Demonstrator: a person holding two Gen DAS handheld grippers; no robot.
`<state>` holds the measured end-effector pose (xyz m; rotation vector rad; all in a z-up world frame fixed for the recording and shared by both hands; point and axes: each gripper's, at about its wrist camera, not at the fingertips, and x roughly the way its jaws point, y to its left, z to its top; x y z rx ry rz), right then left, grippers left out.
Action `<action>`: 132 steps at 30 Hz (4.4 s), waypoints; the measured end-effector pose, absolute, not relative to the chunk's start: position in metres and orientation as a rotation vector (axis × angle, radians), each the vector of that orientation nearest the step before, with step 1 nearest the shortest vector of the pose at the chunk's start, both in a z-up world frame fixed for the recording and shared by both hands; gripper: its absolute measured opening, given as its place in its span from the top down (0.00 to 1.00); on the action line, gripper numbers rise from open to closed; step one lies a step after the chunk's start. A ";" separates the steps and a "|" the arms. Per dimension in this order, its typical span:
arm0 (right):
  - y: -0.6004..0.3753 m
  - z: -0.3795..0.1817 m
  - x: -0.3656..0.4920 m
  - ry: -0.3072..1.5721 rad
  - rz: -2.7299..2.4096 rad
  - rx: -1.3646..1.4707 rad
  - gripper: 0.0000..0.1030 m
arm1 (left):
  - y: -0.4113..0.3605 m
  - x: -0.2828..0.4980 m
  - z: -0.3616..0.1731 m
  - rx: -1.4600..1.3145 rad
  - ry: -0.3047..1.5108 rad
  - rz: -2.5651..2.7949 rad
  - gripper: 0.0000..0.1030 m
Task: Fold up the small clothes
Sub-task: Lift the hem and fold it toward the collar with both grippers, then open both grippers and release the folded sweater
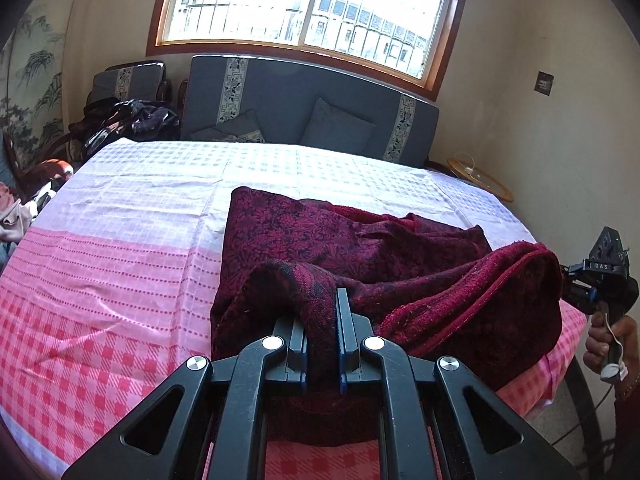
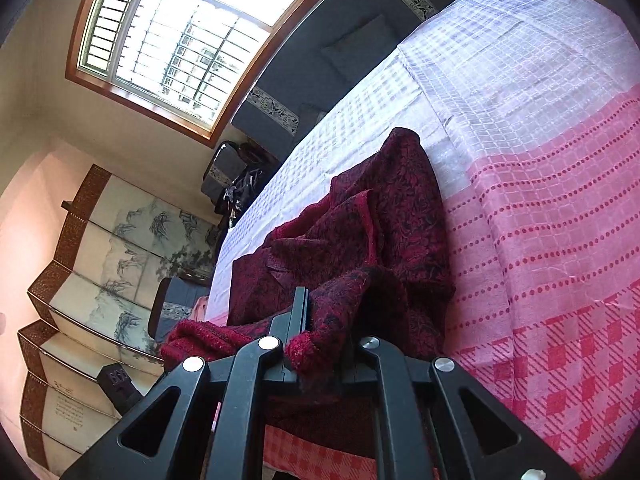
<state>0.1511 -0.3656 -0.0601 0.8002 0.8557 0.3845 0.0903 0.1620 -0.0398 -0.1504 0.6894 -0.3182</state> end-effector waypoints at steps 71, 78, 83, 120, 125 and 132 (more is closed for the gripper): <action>-0.360 -0.084 0.233 0.815 0.345 0.561 0.92 | 0.192 0.243 -0.085 -0.172 0.820 -0.265 0.91; -0.364 -0.095 0.233 0.785 0.305 0.571 0.92 | 0.196 0.249 -0.100 -0.173 0.832 -0.159 0.91; -0.355 -0.110 0.234 0.839 0.246 0.454 0.92 | 0.176 0.240 -0.118 -0.035 0.802 -0.121 0.89; -0.085 -0.072 0.151 0.802 0.798 0.134 0.91 | 0.248 0.080 -0.138 -0.437 0.896 -0.214 0.39; -0.043 -0.120 0.165 0.993 0.765 0.059 0.95 | 0.258 0.073 -0.130 -0.456 0.872 -0.179 0.39; -0.054 -0.134 0.170 1.036 0.778 0.134 1.00 | 0.217 0.080 -0.092 -0.419 0.795 -0.342 0.39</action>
